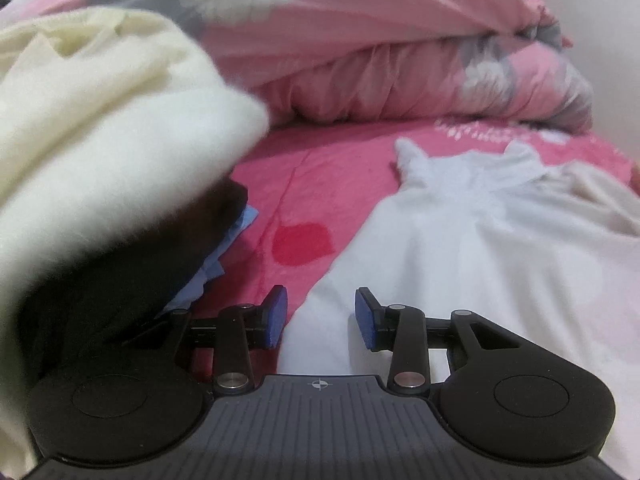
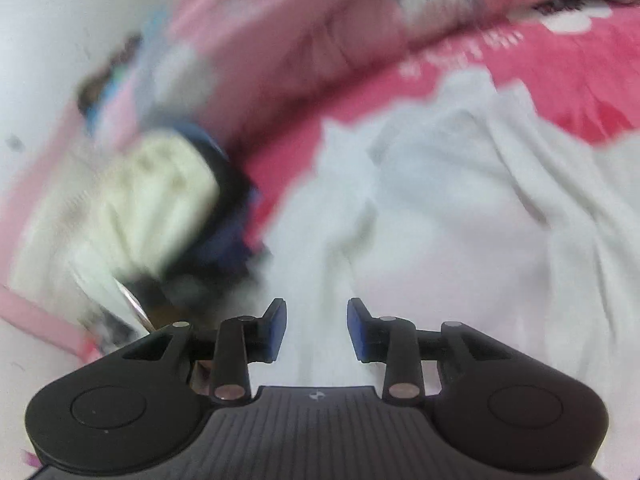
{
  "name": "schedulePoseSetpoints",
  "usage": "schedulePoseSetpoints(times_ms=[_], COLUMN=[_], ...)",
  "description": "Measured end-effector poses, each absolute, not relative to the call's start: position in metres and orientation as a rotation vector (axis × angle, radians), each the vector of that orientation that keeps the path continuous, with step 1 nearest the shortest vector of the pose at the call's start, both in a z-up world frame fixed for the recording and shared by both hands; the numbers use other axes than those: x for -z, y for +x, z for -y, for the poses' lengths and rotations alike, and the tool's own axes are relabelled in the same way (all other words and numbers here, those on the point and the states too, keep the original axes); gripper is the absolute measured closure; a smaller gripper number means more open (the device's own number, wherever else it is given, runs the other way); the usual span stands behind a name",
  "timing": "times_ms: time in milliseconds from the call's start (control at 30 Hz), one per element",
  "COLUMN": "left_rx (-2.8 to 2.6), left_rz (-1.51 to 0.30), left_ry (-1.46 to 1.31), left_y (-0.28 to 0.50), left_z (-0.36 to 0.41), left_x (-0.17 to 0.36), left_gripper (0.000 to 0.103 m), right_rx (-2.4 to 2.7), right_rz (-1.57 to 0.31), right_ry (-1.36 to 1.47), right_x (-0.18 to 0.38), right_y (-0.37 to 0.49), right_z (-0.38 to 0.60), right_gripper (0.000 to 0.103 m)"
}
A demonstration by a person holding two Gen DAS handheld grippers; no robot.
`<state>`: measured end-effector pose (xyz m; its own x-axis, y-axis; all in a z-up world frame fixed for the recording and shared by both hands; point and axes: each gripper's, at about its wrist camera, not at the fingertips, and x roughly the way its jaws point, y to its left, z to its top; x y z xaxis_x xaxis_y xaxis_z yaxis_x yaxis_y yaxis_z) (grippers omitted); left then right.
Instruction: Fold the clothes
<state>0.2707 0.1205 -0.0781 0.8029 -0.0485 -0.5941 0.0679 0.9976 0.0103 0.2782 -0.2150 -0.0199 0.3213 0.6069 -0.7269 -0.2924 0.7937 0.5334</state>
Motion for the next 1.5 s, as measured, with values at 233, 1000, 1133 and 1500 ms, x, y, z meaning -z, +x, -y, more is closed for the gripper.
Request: schedulePoseSetpoints(times_ms=[233,1000,1133,1500], left_rx=[0.15,0.104,0.093,0.137], left_rz=[-0.608,-0.698,-0.694,-0.711], left_ry=[0.107,0.27,0.287,0.328], left_y=[0.255,0.291,0.297,0.365], left_z=[-0.089,-0.05,-0.048,-0.004], left_x=[0.064,0.091,0.086,0.084], left_gripper=[0.056,0.053,0.052,0.052], right_rx=[-0.57,-0.523,-0.501,-0.481], right_rz=[-1.092,-0.951,-0.933,-0.915], right_ry=[0.162,0.265,0.286,0.338], right_x=[0.076,0.085,0.089,0.098], right_y=[0.244,0.168,0.157,0.151], right_z=[0.204,0.24,0.243,0.247], right_gripper=[0.067,0.103,0.103,0.103])
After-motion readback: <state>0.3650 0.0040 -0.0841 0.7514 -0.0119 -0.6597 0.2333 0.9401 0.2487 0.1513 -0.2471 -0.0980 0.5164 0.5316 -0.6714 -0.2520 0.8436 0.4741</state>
